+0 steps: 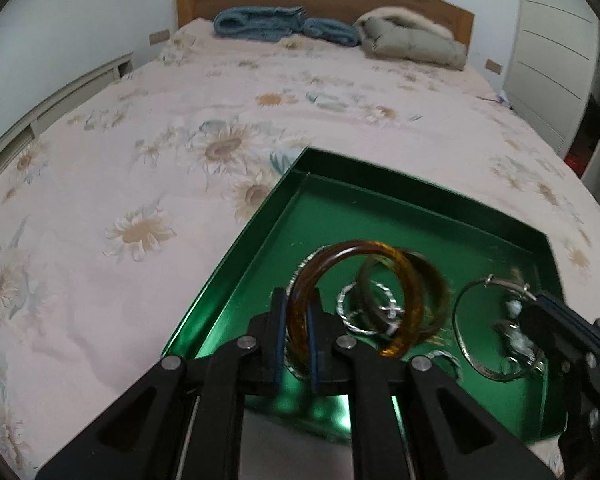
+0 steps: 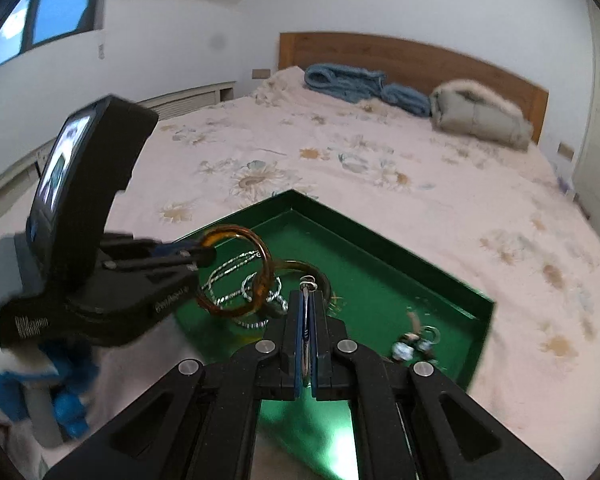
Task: Organize jewelry
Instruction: 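Carry the amber bangle with the left tool while the right tool carries the silver bangle into the tray, then open both tools to release the bangles and withdraw from the tray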
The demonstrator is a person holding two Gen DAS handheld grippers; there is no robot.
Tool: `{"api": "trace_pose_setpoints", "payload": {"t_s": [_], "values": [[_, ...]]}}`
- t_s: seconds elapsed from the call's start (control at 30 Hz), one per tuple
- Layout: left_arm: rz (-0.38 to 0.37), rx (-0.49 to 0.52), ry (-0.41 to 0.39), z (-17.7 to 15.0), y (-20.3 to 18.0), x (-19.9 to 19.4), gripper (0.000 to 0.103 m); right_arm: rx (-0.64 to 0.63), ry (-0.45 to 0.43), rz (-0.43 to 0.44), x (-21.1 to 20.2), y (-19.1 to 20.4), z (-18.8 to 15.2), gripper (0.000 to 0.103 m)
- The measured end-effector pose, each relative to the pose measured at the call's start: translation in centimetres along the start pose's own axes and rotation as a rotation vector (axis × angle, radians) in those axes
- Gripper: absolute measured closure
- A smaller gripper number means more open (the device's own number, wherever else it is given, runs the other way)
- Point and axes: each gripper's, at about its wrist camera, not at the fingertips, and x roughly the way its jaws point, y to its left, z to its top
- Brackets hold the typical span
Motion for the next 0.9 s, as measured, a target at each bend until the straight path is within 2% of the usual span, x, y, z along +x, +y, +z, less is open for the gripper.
{"api": "trace_pose_setpoints", "payload": {"t_s": [0.07,0.2,0.3,0.47,0.73,0.8,0.87,0.9], "values": [[-0.013,-0.031,0.023,-0.1,0.6,0.9,0.095,0.057,0.039,0.001,1.9,-1.3,0.2,0.1],[-0.007,-0.04,0.042,-0.7,1.1,1.8,0.094,0.174,0.077,-0.011,2.9,-4.1,0.5,0.1],[-0.014,-0.05,0.053,-0.7,1.2,1.9,0.094,0.197,0.144,-0.057,3.8,-5.5,0.0,0.099],[0.003,-0.03,0.069,-0.9,1.1,2.0,0.092,0.26,0.214,-0.085,4.7,-7.6,-1.9,0.098],[-0.022,-0.037,0.056,-0.9,1.5,1.2,0.091,0.288,0.21,-0.089,3.7,-8.7,-2.4,0.097],[-0.029,-0.034,0.036,-0.7,1.6,0.3,0.083,0.29,0.189,-0.079,2.9,-8.9,-2.3,0.092],[-0.034,-0.027,0.009,-0.7,1.5,-1.2,0.077,0.267,0.169,-0.092,1.7,-8.7,-2.1,0.083],[-0.038,-0.022,-0.006,-0.7,1.5,-2.0,0.074,0.257,0.162,-0.097,1.2,-8.7,-2.0,0.082]]}}
